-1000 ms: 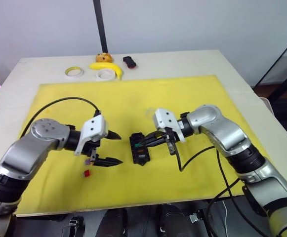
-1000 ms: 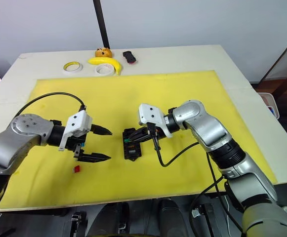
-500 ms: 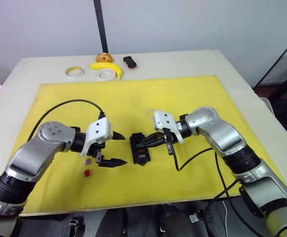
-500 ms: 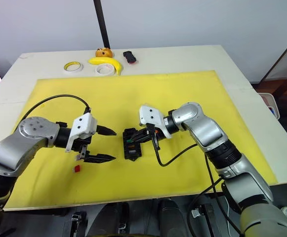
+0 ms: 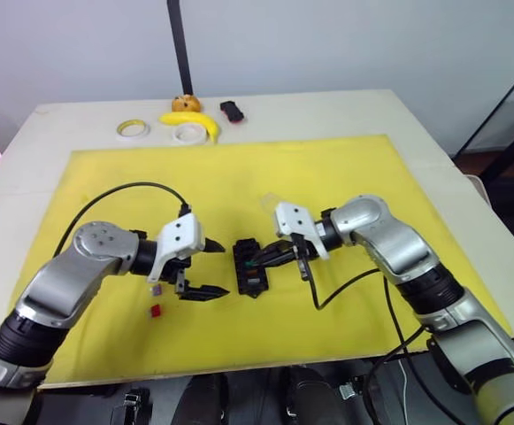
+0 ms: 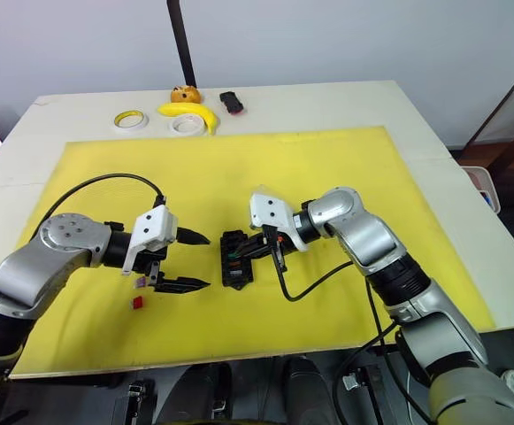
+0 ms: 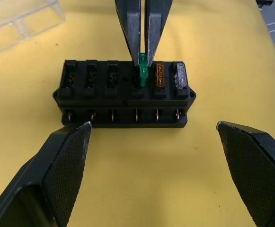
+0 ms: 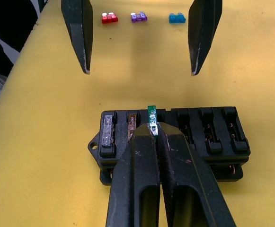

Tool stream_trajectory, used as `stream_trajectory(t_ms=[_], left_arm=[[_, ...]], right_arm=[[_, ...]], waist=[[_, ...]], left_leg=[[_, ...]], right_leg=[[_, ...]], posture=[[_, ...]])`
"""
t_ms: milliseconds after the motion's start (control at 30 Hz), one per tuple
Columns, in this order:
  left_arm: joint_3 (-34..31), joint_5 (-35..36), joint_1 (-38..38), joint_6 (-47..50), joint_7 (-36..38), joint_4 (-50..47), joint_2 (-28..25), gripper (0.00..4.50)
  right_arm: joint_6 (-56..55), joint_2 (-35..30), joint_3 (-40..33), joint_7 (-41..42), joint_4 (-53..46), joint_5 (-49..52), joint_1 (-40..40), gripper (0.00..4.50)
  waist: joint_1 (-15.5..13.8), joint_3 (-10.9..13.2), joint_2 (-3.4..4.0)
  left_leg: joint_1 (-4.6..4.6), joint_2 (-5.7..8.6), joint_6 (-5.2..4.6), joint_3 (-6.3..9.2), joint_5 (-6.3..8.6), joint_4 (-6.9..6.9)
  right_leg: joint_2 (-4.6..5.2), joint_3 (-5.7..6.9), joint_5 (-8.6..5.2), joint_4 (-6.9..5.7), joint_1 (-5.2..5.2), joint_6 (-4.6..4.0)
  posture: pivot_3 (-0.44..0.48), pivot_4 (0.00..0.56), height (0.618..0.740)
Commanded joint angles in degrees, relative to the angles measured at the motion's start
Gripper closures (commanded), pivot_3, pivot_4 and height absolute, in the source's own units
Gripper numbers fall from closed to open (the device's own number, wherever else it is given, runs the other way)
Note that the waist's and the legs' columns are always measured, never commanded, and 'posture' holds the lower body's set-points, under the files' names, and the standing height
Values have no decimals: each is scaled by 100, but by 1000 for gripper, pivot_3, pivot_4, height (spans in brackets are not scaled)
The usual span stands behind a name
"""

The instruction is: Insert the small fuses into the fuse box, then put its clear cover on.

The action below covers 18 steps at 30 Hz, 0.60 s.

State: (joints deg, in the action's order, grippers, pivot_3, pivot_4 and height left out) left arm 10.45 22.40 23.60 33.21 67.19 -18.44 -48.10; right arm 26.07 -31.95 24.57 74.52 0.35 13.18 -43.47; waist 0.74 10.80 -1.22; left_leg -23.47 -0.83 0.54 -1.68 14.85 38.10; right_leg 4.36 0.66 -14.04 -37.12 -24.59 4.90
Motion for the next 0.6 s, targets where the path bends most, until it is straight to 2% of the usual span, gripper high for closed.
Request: stream_trajectory(t_ms=[33, 600], left_arm=[[-12, -32, 20, -79, -11, -79, 7, 49], [-20, -85, 5, -120, -8, -54, 36, 49]], right_arm=[[-64, 92, -90, 3, -27, 0, -75, 4500], [77, 173, -244, 63, -46, 74, -252, 4500]], waist=[[0, 0, 0], [0, 0, 0]], left_leg=[[0, 0, 0, 0, 0, 0], [0, 0, 0, 0, 0, 0]], right_leg=[[0, 0, 0, 0, 0, 0], [0, 0, 0, -1, 0, 0]], posture=[[0, 150, 740], [0, 150, 740]])
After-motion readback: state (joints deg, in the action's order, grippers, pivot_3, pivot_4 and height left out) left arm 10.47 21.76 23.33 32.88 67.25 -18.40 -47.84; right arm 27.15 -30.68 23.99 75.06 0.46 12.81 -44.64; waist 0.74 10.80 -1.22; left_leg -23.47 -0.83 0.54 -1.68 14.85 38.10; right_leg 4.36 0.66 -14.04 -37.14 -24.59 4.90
